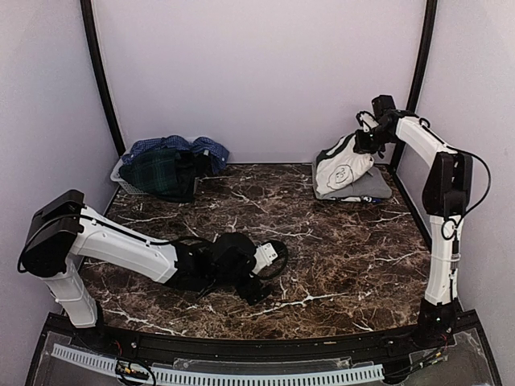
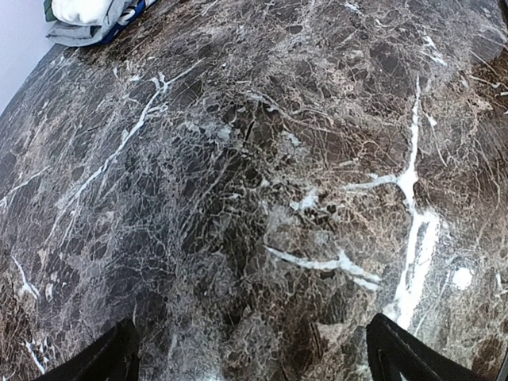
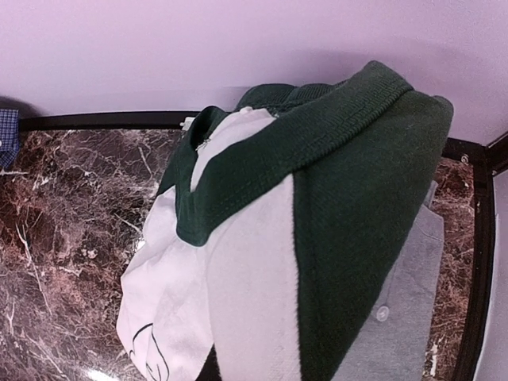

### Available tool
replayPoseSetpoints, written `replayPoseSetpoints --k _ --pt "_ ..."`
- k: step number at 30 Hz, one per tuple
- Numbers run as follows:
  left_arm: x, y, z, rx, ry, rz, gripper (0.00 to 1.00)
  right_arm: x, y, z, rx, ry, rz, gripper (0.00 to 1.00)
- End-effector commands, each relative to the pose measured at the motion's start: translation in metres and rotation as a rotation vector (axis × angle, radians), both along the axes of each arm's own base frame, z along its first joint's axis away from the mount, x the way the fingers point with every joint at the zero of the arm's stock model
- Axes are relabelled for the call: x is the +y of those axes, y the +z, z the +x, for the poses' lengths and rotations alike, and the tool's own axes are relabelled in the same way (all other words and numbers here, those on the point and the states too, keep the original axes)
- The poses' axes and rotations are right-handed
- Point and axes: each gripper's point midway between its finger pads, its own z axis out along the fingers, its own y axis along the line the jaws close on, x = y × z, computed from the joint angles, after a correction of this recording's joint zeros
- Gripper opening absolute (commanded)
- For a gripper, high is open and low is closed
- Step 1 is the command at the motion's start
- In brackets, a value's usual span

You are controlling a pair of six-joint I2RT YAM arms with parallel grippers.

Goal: Fold and stack the mixed laundry pile
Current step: Place the square-folded T-shirt at the corner of the board, then pick up the crumpled skirt and place it in the bin.

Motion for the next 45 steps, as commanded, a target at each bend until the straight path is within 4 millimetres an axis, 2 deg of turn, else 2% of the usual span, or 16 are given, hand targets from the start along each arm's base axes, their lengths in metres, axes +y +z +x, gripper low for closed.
replayPoseSetpoints --k 1,5,8,10,16,23,27,29,32,35,37,38,39,40,44,45 --pt "-0.004 0.000 -0.001 0.014 -0.002 0.007 0.99 -0.019 0.032 0.018 -0.127 0.005 0.077 0.00" --pt "-0.003 -0.004 -0.001 0.020 0.006 0.021 0.99 -0.038 0.018 0.029 -0.138 -0.018 0.069 0.00" --pt "-0.001 -0.005 0.001 0.018 0.017 0.029 0.99 -0.038 0.004 0.037 -0.143 0.004 0.060 0.01" --pt "-0.002 -0.005 0.002 0.025 0.019 0.026 0.99 -0.057 -0.008 0.044 -0.139 -0.015 0.053 0.12" --pt "0.005 0.009 0.010 0.042 0.064 -0.012 0.99 -0.081 -0.035 0.059 -0.117 -0.084 -0.005 0.30" --pt "0.035 0.044 0.047 0.066 0.205 -0.128 0.99 -0.127 -0.023 0.061 -0.133 -0.241 -0.214 0.67" --pt "0.056 0.072 0.068 0.068 0.297 -0.198 0.99 -0.147 0.000 0.055 -0.157 -0.323 -0.274 0.80" --pt "0.070 0.080 0.080 0.086 0.360 -0.223 0.99 -0.149 0.017 0.051 -0.180 -0.338 -0.275 0.85" --pt "0.097 0.093 0.101 0.114 0.454 -0.248 0.99 -0.144 0.049 0.043 -0.225 -0.332 -0.239 0.96" --pt "0.124 0.124 0.120 0.095 0.540 -0.307 0.99 -0.127 0.075 0.033 -0.262 -0.303 -0.134 0.99" --pt "0.150 0.142 0.136 0.096 0.620 -0.325 0.99 -0.109 0.092 0.023 -0.276 -0.251 -0.038 0.99" --pt "0.164 0.159 0.150 0.084 0.665 -0.363 0.99 -0.100 0.099 0.019 -0.281 -0.223 0.005 0.99" --pt "0.174 0.166 0.154 0.084 0.687 -0.369 0.99 -0.091 0.106 0.013 -0.286 -0.196 0.042 0.99" --pt "0.187 0.185 0.165 0.061 0.716 -0.401 0.99 -0.083 0.105 0.008 -0.278 -0.177 0.068 0.99" --pt "0.233 0.234 0.193 -0.050 0.814 -0.415 0.99 -0.053 0.120 -0.014 -0.305 -0.105 0.129 0.99" --pt "0.242 0.236 0.197 -0.052 0.839 -0.405 0.99 -0.030 0.122 -0.021 -0.309 -0.060 0.143 0.99"
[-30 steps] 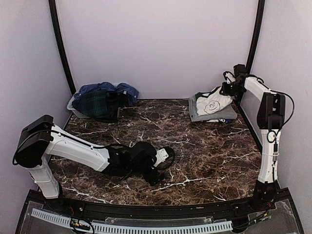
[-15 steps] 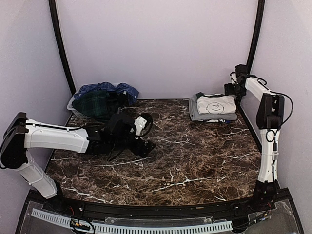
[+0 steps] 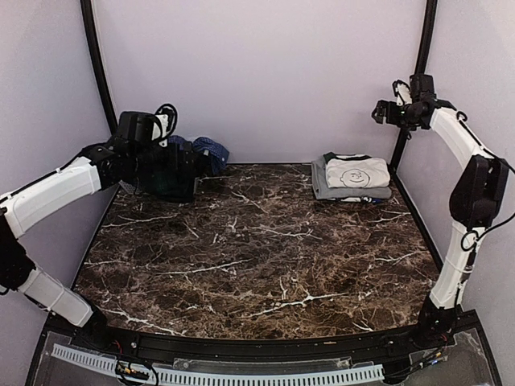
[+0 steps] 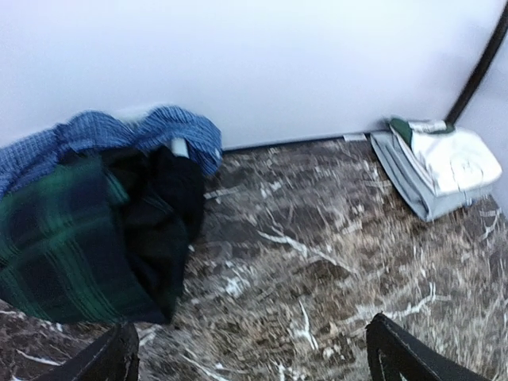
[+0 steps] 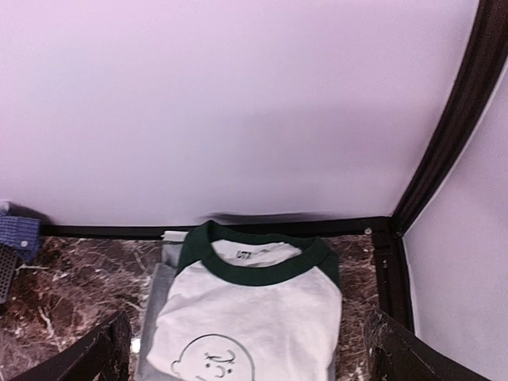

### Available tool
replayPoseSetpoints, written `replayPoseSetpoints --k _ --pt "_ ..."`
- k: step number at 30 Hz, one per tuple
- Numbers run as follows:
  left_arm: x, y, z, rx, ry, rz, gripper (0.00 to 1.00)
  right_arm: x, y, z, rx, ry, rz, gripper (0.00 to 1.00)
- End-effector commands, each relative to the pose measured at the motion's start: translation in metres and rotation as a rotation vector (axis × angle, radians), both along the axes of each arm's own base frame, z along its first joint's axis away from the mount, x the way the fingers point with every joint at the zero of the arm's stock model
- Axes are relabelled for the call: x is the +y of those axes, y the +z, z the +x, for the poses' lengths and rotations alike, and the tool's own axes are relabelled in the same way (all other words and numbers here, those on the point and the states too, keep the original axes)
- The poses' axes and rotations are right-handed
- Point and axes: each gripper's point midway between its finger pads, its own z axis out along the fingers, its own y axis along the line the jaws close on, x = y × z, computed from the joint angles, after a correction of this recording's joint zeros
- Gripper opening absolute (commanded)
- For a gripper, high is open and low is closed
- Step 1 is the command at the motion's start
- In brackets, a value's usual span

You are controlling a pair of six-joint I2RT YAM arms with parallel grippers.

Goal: Fold and stack the mixed laundry pile
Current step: Pick up the crumpled skirt and place it in the bin.

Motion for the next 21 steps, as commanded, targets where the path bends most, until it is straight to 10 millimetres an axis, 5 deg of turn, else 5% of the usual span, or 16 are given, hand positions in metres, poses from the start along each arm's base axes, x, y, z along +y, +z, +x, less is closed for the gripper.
replayPoseSetpoints --k 1,5,10,21 --pt "0.062 0.049 0.023 -0.041 0.155 0.004 0.99 0.066 0.007 -0.023 -0.021 0.162 0.096 0.99" --pt "0.112 0.040 0.051 0.024 0.310 0.021 0.99 0.104 0.012 -0.049 -0.026 0.256 0.117 0.99" --pt "0.169 -0.004 0.076 0.148 0.458 -0.036 0.99 0.139 0.013 -0.080 -0.027 0.333 0.106 0.99" --pt "0.211 -0.088 0.122 0.321 0.613 -0.130 0.99 0.155 -0.006 -0.100 0.008 0.367 0.128 0.99"
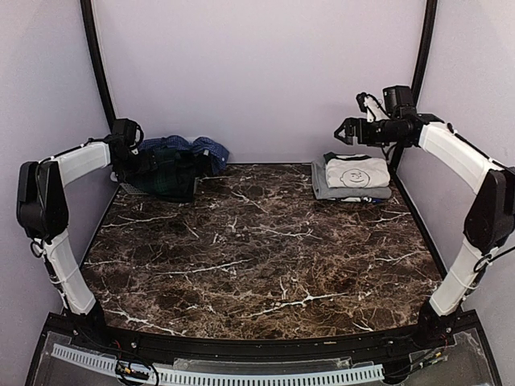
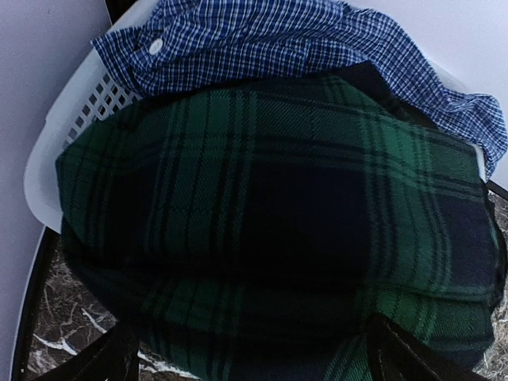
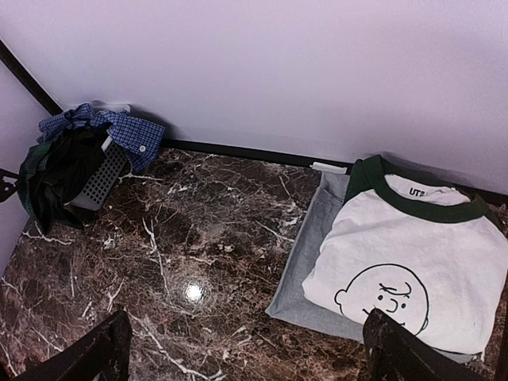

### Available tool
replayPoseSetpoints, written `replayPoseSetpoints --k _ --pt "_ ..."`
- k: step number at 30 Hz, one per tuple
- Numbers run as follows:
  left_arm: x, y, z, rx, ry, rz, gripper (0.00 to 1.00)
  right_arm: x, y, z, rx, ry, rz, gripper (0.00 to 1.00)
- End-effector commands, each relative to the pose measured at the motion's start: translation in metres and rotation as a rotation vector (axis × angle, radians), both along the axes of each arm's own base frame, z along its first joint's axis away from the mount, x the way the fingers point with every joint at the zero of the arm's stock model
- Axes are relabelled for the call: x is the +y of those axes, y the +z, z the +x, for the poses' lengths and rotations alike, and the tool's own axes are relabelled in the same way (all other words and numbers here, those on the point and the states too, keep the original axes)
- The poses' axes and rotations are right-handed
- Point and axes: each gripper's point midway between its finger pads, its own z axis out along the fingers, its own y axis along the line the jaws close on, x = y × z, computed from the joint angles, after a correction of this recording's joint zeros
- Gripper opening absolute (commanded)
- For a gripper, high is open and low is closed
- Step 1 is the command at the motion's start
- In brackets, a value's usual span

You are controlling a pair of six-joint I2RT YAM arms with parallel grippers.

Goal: Fold and stack the mixed laundry pile
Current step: Pick up the crumpled skirt and place it in the bin.

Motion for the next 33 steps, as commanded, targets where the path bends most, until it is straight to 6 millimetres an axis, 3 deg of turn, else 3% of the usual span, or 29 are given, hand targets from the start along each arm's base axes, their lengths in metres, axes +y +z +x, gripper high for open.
replayPoseSetpoints --k 1,6,8,9,10,11,12,13,15,17,23,28,33 --pt "0.006 -0.008 0.017 -0.005 0.058 -0.091 0.99 0.003 0.007 -0.001 -0.035 0.003 0.021 0.99" --pt "-0.003 -0.013 0.048 -0.030 0.030 -0.139 0.98 0.002 0.001 -0.001 -0.026 -0.002 0.008 0.99" --pt "-0.003 -0.022 0.057 -0.025 0.028 -0.144 0.84 0.000 0.001 -0.001 -0.027 -0.009 -0.001 0.99" --pt "-0.001 -0.022 0.060 -0.028 0.031 -0.148 0.69 -0.001 0.001 -0.001 -0.029 -0.010 -0.007 0.99" --pt "0.001 -0.021 0.064 -0.036 0.034 -0.159 0.63 -0.001 0.001 -0.002 -0.031 -0.012 -0.013 0.99" --pt "0.002 -0.019 0.067 -0.050 0.030 -0.167 0.47 -0.002 0.001 -0.001 -0.032 -0.014 -0.016 0.99" --pt "0.001 -0.015 0.069 -0.061 0.011 -0.188 0.38 -0.003 0.001 -0.002 -0.032 -0.016 -0.019 0.99" --pt "-0.001 -0.010 0.072 -0.079 -0.006 -0.199 0.20 -0.003 0.001 -0.002 -0.032 -0.015 -0.020 0.99" --pt "-0.008 0.012 0.078 -0.126 -0.060 -0.214 0.03 -0.002 0.002 -0.003 -0.034 -0.009 -0.017 0.99" --pt "-0.012 0.039 0.081 -0.192 -0.099 -0.207 0.00 -0.001 0.001 -0.004 -0.030 -0.004 -0.010 0.99" --pt "-0.016 0.161 0.073 -0.460 -0.173 -0.169 0.00 0.006 -0.001 -0.010 -0.020 0.014 0.021 0.99" --pt "-0.015 0.234 0.063 -0.604 -0.191 -0.127 0.00 0.008 -0.003 -0.012 -0.014 0.019 0.022 0.99" --pt "-0.020 0.309 0.040 -0.773 -0.241 -0.101 0.00 0.007 -0.002 -0.014 -0.016 0.017 0.020 0.98"
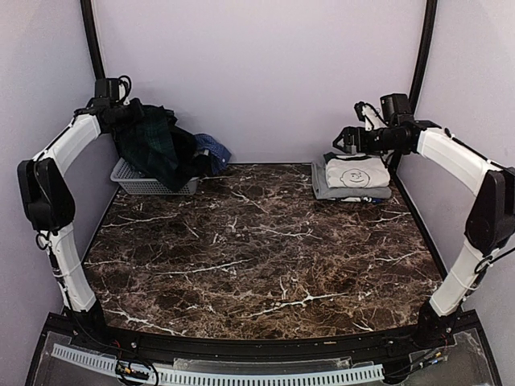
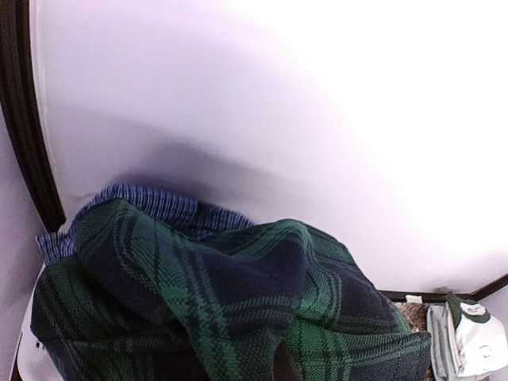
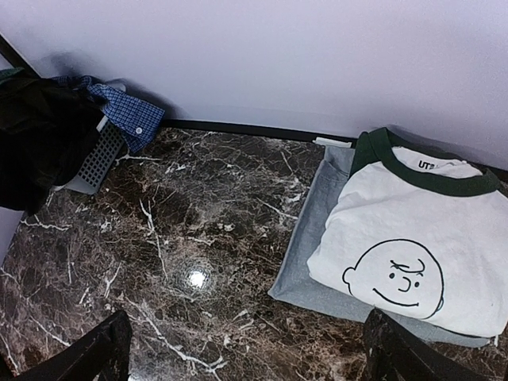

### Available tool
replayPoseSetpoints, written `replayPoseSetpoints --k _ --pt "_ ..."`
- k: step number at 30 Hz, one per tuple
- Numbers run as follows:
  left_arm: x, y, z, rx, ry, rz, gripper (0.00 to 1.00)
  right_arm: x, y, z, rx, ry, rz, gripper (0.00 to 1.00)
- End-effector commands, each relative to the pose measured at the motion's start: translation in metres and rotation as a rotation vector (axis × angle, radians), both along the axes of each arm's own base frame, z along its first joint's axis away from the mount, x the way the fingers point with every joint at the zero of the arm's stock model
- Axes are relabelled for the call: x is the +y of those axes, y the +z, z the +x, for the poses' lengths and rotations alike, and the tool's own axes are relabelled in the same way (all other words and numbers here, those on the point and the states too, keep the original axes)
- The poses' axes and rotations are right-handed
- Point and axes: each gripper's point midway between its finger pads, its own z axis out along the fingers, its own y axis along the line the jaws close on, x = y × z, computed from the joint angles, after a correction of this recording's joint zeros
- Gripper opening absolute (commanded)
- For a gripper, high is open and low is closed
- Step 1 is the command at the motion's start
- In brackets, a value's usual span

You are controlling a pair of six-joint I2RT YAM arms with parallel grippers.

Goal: Fold and stack the mixed laundry pile
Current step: Pick up the crumpled skirt and place it in the bin.

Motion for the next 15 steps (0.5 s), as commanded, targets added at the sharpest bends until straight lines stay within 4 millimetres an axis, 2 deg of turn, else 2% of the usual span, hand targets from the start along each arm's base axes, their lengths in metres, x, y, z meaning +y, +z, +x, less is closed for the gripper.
replayPoseSetpoints --k 1,6,10,12,15 --pt "-0.009 0.178 -0.047 -0.430 -0.053 0.028 0.00 0.003 0.024 -0.005 -0.066 0.006 0.022 0.99" --pt "-0.007 0.222 -0.068 -0.521 -0.043 0.048 0.00 0.004 0.024 -0.006 -0.066 0.010 0.027 0.99" --pt "-0.022 0.259 -0.095 -0.638 -0.126 0.018 0.00 0.005 0.025 -0.006 -0.068 0.012 0.032 0.98" --pt "-0.039 0.278 -0.111 -0.702 -0.229 -0.014 0.00 0.005 0.027 -0.007 -0.069 0.010 0.034 0.99" --pt "-0.084 0.295 -0.138 -0.752 -0.422 -0.007 0.00 0.005 0.029 -0.009 -0.070 0.015 0.043 0.99"
